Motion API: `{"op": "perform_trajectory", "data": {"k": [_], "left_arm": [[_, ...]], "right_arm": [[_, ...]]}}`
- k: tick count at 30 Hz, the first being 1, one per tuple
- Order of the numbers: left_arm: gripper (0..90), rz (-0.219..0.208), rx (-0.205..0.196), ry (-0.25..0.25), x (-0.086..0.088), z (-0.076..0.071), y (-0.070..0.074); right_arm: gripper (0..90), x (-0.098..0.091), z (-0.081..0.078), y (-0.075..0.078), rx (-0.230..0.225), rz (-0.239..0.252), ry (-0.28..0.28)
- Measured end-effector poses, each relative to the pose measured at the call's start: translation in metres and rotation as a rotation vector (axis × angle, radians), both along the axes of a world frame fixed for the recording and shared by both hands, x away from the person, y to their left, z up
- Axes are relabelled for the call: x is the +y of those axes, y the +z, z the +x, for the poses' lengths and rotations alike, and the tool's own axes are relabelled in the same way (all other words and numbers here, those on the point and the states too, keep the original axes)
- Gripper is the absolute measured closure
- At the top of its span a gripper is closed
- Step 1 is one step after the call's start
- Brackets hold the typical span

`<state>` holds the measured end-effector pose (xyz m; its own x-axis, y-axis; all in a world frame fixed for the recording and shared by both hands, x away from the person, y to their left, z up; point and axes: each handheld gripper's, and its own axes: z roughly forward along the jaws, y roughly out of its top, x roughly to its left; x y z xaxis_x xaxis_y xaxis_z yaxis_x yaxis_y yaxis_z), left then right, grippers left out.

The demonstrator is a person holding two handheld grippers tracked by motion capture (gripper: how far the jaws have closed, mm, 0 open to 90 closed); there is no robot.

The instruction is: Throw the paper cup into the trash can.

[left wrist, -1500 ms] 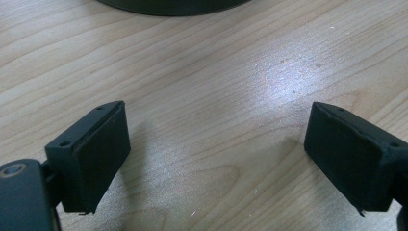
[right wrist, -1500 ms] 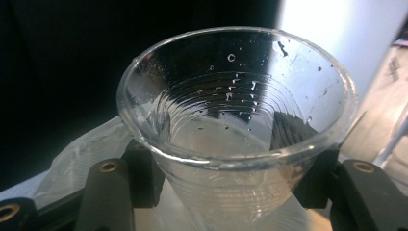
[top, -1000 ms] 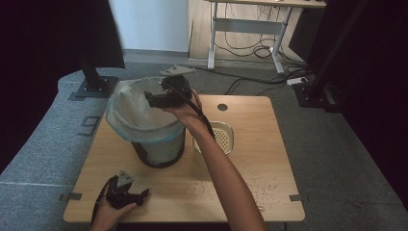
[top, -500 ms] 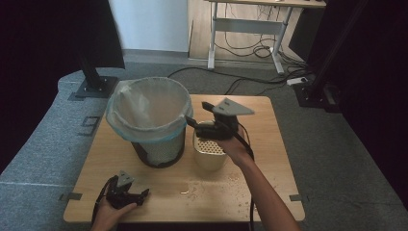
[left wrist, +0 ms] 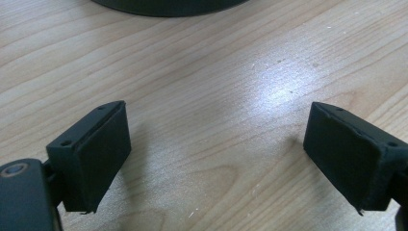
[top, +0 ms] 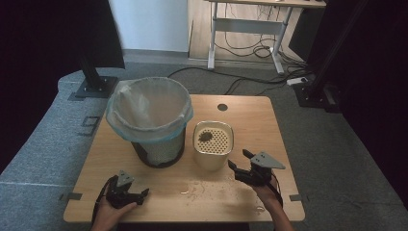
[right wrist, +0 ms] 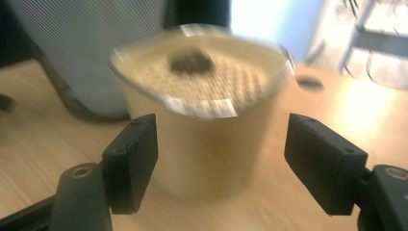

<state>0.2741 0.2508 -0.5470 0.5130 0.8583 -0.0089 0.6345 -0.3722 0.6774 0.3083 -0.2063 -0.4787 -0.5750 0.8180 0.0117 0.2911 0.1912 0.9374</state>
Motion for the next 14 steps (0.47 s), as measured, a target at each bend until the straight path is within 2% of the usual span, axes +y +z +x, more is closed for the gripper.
{"op": "perform_trajectory", "data": {"k": [1, 2, 3, 4, 5, 6, 7, 12, 14], "left_arm": [[9.1, -0.001, -0.001, 0.004, 0.000, 0.000, 0.000], [9.8, -0.001, -0.001, 0.004, 0.000, 0.000, 0.000], [10.9, -0.003, -0.004, 0.016, 0.001, 0.000, 0.000], [11.5, -0.003, -0.006, 0.020, 0.001, 0.000, 0.000], [11.7, -0.003, -0.006, 0.020, 0.001, 0.000, 0.000], [11.7, -0.003, -0.005, 0.022, 0.001, 0.001, 0.000], [11.7, -0.002, -0.005, 0.029, 0.001, 0.002, 0.000], [11.7, -0.002, -0.004, 0.048, 0.003, 0.005, 0.000], [11.6, -0.002, -0.004, 0.053, 0.003, 0.006, 0.000]], "right_arm": [[27.7, -0.004, 0.000, -0.008, 0.012, 0.001, -0.015], [27.7, -0.004, 0.000, -0.008, 0.012, 0.001, -0.015], [28.2, -0.011, -0.002, -0.026, 0.045, 0.022, -0.045], [29.8, -0.013, -0.002, -0.033, 0.048, 0.030, -0.057], [29.8, -0.013, -0.002, -0.033, 0.048, 0.030, -0.057], [29.9, -0.014, -0.002, -0.041, 0.073, 0.029, -0.070], [29.1, -0.015, 0.000, -0.050, 0.113, -0.035, -0.070], [29.0, -0.015, 0.004, -0.055, 0.142, -0.036, -0.091], [28.8, -0.015, 0.004, -0.058, 0.146, -0.057, -0.096]]}}
